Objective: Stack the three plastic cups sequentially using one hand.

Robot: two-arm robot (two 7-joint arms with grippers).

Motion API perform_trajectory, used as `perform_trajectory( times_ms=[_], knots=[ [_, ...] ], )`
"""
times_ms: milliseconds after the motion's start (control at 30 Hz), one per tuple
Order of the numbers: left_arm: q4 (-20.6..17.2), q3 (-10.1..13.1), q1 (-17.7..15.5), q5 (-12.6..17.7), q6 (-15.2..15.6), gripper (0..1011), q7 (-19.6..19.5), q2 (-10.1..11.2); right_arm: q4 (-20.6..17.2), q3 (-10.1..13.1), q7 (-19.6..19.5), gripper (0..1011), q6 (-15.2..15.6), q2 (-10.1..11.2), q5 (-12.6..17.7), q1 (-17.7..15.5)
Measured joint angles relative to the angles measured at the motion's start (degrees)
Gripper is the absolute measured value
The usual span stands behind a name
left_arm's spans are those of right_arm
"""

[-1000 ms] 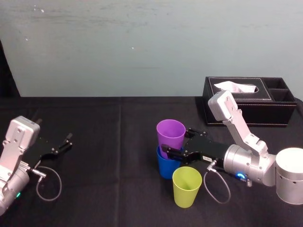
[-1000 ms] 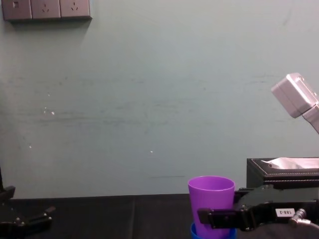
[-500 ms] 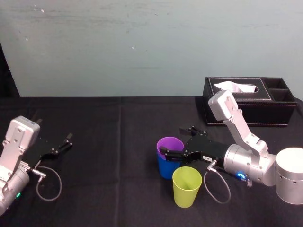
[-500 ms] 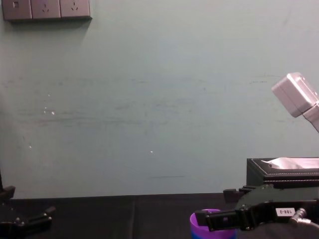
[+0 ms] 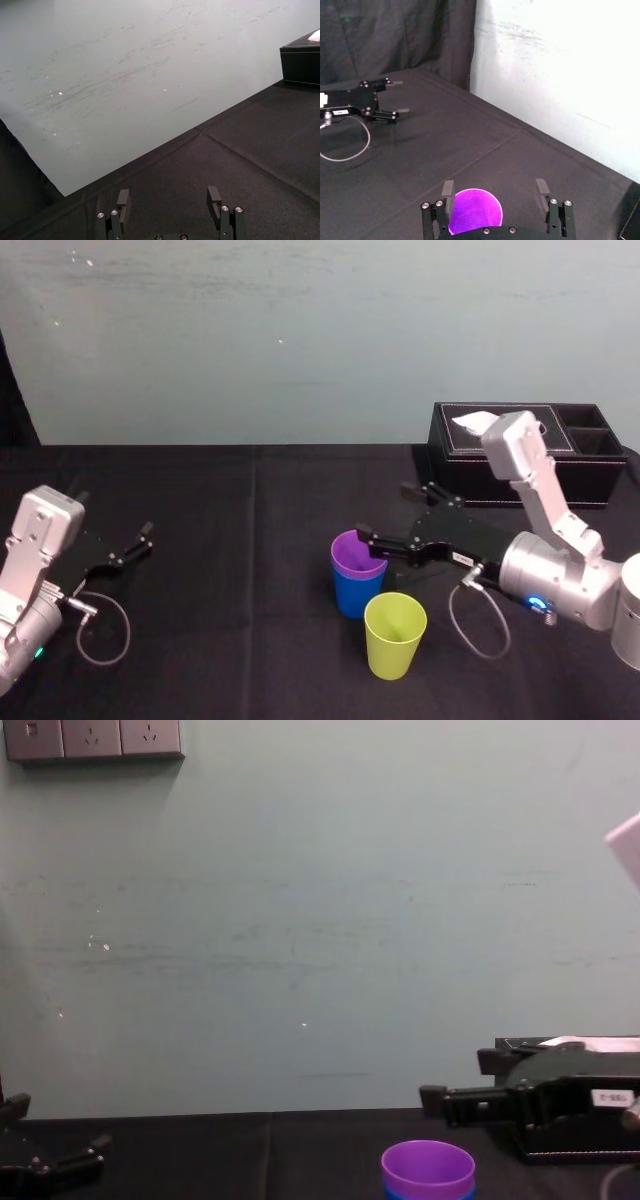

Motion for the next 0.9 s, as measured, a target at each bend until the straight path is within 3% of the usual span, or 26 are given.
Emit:
perform_trajectory(
  times_ms=[367, 567, 767, 900],
  knots=[
    [0.0, 0.0, 0.0, 0.0, 0.0, 1000, 0.0, 0.0, -6.9, 4.0, -0.4, 1003, -0.2, 6.0, 1.9, -7.8],
    [0.0, 0.0, 0.0, 0.0, 0.0, 1000, 0.0, 0.0, -10.3, 7.1, -1.3, 1003, -2.6, 10.3, 1.9, -15.5],
    [0.0, 0.0, 0.0, 0.0, 0.0, 1000, 0.0, 0.0, -11.3, 9.5, -1.5, 1003, -4.6, 12.5, 1.5, -21.4],
    [0.0, 0.0, 0.0, 0.0, 0.0, 1000, 0.0, 0.0, -11.1, 10.3, -1.3, 1003, -5.3, 12.9, 1.5, -23.8]
  ],
)
